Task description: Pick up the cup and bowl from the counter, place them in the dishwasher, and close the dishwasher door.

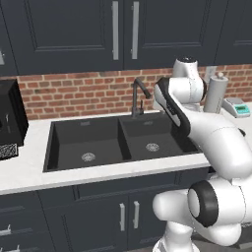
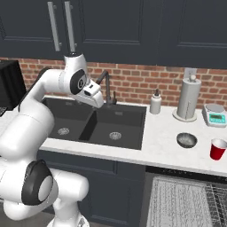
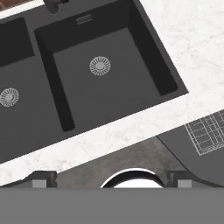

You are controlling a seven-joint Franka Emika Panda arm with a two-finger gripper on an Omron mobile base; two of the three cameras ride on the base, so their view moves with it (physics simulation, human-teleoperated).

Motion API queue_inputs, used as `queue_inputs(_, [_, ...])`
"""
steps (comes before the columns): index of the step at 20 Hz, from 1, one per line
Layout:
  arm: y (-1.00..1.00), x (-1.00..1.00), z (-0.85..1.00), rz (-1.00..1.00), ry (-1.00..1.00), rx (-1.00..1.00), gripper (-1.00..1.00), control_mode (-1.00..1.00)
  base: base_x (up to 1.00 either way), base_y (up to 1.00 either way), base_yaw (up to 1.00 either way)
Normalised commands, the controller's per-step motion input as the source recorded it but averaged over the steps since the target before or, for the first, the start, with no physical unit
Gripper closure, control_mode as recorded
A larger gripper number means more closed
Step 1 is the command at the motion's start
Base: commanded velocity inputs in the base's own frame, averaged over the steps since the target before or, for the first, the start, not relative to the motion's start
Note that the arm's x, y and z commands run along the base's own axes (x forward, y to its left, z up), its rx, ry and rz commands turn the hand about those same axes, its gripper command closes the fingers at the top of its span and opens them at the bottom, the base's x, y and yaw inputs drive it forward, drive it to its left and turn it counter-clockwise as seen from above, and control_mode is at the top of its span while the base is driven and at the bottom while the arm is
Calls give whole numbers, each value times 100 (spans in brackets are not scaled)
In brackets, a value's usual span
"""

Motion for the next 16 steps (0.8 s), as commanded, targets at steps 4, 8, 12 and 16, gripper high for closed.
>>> queue_inputs(4, [0,0,0,0,0,0,-100,100,1,11,-24])
queue_inputs(8, [0,0,0,0,0,0,-100,100,0,11,-45])
queue_inputs(12, [0,0,0,0,0,0,-100,100,1,8,-54])
queue_inputs(16, [0,0,0,0,0,0,-100,100,3,13,-53])
